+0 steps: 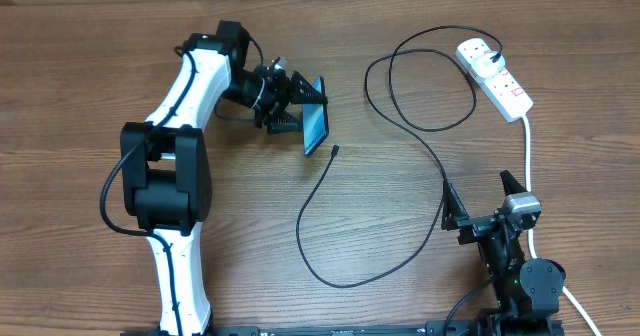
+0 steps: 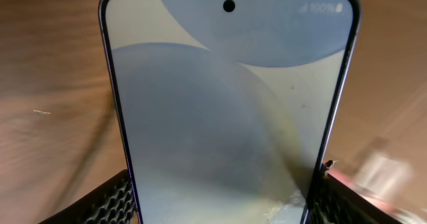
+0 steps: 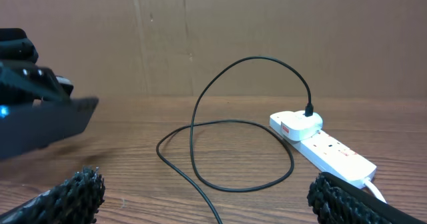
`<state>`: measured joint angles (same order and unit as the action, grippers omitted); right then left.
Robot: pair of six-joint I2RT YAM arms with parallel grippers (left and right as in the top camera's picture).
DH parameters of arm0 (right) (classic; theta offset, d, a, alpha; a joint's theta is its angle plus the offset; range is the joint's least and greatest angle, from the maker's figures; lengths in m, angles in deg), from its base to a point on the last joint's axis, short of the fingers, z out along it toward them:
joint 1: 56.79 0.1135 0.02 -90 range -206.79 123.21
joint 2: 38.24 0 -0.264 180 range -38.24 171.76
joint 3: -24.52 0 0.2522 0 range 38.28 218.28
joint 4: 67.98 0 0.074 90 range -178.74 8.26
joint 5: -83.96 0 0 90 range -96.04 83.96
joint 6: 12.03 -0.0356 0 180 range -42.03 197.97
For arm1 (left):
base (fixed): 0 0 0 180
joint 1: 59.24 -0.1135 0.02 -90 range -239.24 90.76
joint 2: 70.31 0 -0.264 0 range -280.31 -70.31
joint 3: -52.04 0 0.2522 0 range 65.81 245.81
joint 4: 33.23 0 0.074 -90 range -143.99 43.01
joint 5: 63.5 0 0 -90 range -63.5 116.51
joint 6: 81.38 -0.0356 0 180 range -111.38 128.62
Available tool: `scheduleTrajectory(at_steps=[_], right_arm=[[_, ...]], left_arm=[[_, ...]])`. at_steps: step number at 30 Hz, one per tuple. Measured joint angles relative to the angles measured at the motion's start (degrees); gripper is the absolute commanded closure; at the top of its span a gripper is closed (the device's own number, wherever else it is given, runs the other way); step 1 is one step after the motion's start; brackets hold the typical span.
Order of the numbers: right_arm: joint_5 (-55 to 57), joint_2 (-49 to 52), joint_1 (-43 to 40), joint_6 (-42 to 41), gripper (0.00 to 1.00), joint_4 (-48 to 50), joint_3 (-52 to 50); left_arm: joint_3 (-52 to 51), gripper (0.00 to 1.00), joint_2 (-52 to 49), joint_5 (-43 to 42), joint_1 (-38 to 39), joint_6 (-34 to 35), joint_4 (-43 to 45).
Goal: Plug charger to phone and switch on socket
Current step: 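Lift the phone with the left gripper and turn it upright, then raise the right gripper and move it toward the held phone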
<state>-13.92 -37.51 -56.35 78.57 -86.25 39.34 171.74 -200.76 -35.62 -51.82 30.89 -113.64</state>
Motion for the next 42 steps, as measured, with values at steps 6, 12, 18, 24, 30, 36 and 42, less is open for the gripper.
scheduleTrajectory(at_steps=[6,12,18,24,30,36,42], right_arm=[[0.0,0.0,0.0,0.0,0.0,0.0,0.0],[0.0,0.0,0.0,0.0,0.0,0.0,0.0],[0.0,0.0,0.0,0.0,0.0,0.0,0.0],[0.0,0.0,0.0,0.0,0.0,0.0,0.0],[-1.3,0.0,0.0,-0.5,0.0,0.3,0.0],[-21.7,0.0,0.0,-12.9,0.0,0.7,0.0],[-39.3,0.0,0.0,-30.3,0.0,13.6,0.0]], left_arm=[[0.0,0.32,0.0,-11.5,-0.8,4.5,0.0],[0.0,0.33,0.0,-20.7,-1.2,8.0,0.0],[0.0,0.33,0.0,-23.8,-1.9,11.0,0.0],[0.0,0.34,0.0,-24.5,-3.6,15.1,0.0],[0.0,0.34,0.0,-24.9,-5.4,16.2,0.0],[0.0,0.34,0.0,-24.9,-6.4,16.7,0.0],[0.0,0.34,0.0,-24.9,-6.4,16.8,0.0]])
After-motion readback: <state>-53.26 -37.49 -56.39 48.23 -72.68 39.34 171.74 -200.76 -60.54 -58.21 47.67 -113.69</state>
